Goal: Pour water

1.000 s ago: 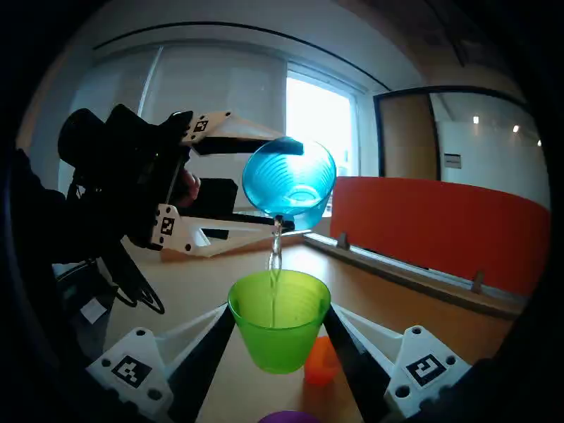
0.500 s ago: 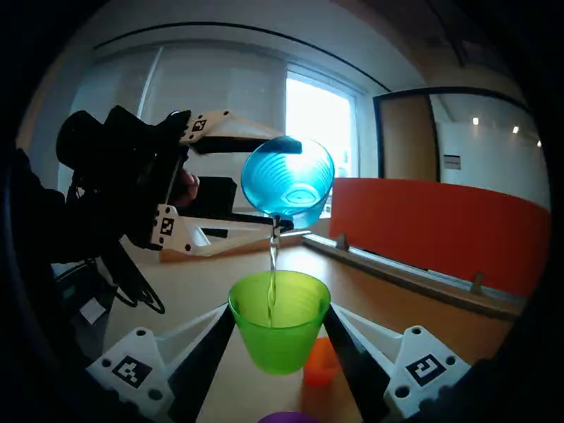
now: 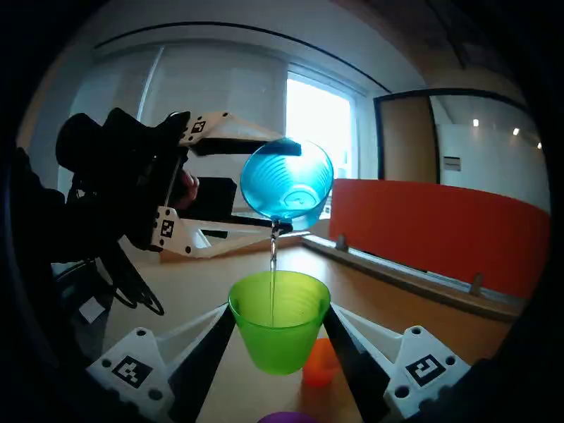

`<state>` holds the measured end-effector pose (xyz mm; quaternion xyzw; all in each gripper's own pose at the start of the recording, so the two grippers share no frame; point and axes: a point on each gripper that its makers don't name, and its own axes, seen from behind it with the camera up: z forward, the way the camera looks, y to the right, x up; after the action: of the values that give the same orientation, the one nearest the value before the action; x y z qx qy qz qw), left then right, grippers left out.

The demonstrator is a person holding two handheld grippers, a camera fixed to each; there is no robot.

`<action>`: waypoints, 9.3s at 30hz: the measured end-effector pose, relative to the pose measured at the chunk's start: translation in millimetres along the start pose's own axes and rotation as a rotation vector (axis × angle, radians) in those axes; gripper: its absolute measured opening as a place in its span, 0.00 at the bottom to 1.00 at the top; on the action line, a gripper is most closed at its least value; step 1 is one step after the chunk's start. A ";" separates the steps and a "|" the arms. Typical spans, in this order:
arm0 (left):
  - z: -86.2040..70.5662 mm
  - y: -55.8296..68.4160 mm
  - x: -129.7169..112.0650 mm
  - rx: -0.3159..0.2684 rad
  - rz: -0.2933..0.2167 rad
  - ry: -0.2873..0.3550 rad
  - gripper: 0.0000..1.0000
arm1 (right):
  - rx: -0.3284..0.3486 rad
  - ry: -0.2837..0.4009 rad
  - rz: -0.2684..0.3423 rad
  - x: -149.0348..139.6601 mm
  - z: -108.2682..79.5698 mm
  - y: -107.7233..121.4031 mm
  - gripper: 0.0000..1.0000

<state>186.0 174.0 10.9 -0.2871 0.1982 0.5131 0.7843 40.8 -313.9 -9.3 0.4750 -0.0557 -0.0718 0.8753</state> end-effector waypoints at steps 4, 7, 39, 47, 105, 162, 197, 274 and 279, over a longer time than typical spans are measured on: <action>-0.2 2.7 -0.2 -0.002 0.009 0.000 0.85 | 0.000 0.000 -0.001 0.0 -0.4 0.1 0.89; -0.1 3.8 0.1 -0.002 0.022 0.002 0.85 | 0.000 -0.001 -0.002 -0.2 -0.3 0.2 0.89; 0.3 1.3 7.2 0.012 0.150 0.008 0.85 | -0.006 0.001 -0.009 3.8 -2.1 1.5 0.89; 0.4 0.1 9.1 0.015 0.187 0.006 0.85 | -0.007 0.002 -0.012 3.4 -2.4 0.7 0.89; 0.4 -1.1 16.1 0.046 0.411 0.005 0.85 | -0.019 0.007 -0.019 5.4 -5.8 3.1 0.88; -8.0 3.5 -20.5 0.082 -0.558 -0.048 0.85 | -0.039 0.022 -0.017 8.8 -14.3 6.0 0.89; -16.9 13.2 -36.0 0.015 -1.176 -0.080 0.85 | -0.045 0.051 -0.033 33.0 -23.6 -1.0 0.88; -53.6 135.1 -99.5 -0.192 -1.058 -0.372 0.85 | 0.002 -0.060 0.022 3.9 -18.6 -10.8 0.89; -55.5 143.4 -100.5 -0.209 -1.043 -0.386 0.85 | 0.010 -0.070 0.019 0.3 -19.5 -13.3 0.89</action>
<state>13.8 112.6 -5.7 -0.3240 -0.1690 0.1178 0.9233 43.3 -305.1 -31.0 0.4759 -0.0912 -0.0798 0.8711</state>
